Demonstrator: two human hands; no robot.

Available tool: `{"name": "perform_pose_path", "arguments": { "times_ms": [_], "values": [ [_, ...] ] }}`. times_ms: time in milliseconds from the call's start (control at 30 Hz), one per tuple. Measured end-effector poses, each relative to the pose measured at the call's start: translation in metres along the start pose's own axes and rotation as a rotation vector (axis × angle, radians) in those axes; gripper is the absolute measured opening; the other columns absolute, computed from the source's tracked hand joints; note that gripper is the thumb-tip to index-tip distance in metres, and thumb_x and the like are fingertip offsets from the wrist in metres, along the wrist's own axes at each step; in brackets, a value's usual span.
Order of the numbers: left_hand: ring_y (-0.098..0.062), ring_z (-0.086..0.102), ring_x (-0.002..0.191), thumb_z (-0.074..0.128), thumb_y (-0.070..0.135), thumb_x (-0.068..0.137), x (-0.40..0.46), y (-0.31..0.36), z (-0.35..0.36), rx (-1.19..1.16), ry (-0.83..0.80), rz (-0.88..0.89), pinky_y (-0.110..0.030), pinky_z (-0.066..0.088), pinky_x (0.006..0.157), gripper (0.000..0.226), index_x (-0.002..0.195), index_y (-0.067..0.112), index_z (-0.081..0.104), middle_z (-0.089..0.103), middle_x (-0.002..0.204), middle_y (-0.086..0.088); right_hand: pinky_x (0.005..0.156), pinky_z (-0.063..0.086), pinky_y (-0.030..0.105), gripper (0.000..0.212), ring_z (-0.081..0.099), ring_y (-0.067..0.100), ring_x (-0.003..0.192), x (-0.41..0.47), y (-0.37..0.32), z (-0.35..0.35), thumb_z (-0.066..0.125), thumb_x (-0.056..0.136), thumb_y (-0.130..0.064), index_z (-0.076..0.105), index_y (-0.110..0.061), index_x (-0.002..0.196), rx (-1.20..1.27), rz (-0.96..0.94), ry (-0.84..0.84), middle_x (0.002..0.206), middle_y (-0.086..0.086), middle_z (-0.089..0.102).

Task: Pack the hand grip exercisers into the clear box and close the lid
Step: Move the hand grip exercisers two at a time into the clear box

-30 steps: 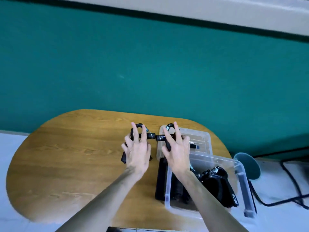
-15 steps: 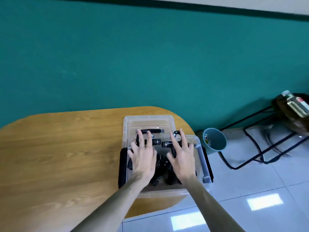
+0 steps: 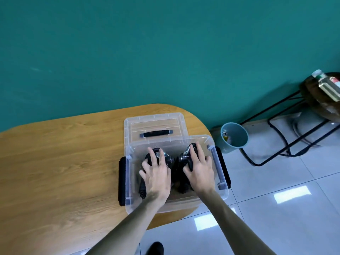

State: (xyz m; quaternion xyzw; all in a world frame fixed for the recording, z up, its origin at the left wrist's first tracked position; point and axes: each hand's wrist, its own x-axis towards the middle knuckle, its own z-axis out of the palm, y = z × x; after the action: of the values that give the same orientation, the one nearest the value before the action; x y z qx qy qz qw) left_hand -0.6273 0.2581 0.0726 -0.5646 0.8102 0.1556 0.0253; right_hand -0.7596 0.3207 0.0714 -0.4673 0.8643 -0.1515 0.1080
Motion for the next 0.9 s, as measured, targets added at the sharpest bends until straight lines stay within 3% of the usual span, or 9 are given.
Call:
{"name": "perform_pose_path", "arguments": {
  "times_ms": [333,467,533,667,767,900],
  "values": [
    [-0.032,0.036,0.111,0.057,0.013,0.096,0.008,-0.002,0.01,0.04,-0.023,-0.003,-0.039,0.03,0.079,0.078,0.159,0.02,0.013,-0.006,0.167,-0.02,0.083,0.054,0.04,0.069,0.042,0.033,0.114,0.015,-0.002,0.005,0.055,0.091,-0.031,0.031,-0.023,0.155,-0.103,-0.012,-0.152,0.167,-0.009,0.013],
    [-0.031,0.036,0.111,0.054,0.014,0.096,0.012,-0.001,0.005,0.001,-0.042,-0.032,-0.039,0.029,0.078,0.072,0.157,0.023,0.017,-0.005,0.168,-0.016,0.099,0.048,0.041,0.069,0.035,0.035,0.133,0.018,0.0,0.003,0.053,0.093,-0.033,0.026,-0.025,0.156,-0.064,0.018,-0.213,0.168,-0.011,0.006],
    [-0.032,0.036,0.112,0.049,0.017,0.098,0.011,0.0,0.004,-0.024,-0.038,-0.048,-0.041,0.032,0.08,0.066,0.156,0.025,0.019,-0.006,0.169,-0.014,0.105,0.043,0.041,0.069,0.029,0.033,0.142,0.016,-0.001,0.002,0.052,0.093,-0.031,0.025,-0.025,0.157,-0.06,0.013,-0.227,0.168,-0.01,0.006],
    [-0.042,0.037,0.128,0.046,0.026,0.101,0.008,0.003,0.003,-0.047,-0.071,-0.094,-0.054,0.039,0.099,0.061,0.155,0.03,0.019,-0.013,0.169,-0.006,0.108,0.041,0.039,0.069,0.027,0.03,0.147,0.02,-0.002,0.0,0.052,0.093,-0.03,0.026,-0.024,0.157,-0.06,0.004,-0.249,0.168,-0.006,0.009],
    [-0.037,0.047,0.112,0.046,0.025,0.101,0.009,0.005,0.001,-0.035,-0.068,-0.109,-0.044,0.036,0.082,0.06,0.155,0.031,0.02,-0.017,0.168,-0.004,0.105,0.043,0.037,0.067,0.034,0.031,0.142,0.024,-0.001,0.0,0.053,0.092,-0.029,0.029,-0.022,0.155,-0.083,-0.011,-0.25,0.167,-0.003,0.013],
    [-0.034,0.046,0.107,0.045,0.021,0.101,0.009,0.008,0.001,-0.026,-0.074,-0.125,-0.042,0.031,0.077,0.061,0.155,0.031,0.019,-0.018,0.168,-0.004,0.103,0.045,0.037,0.067,0.038,0.032,0.138,0.026,0.0,0.001,0.052,0.092,-0.029,0.029,-0.02,0.155,-0.109,-0.026,-0.248,0.166,-0.001,0.015]
  ]
}}
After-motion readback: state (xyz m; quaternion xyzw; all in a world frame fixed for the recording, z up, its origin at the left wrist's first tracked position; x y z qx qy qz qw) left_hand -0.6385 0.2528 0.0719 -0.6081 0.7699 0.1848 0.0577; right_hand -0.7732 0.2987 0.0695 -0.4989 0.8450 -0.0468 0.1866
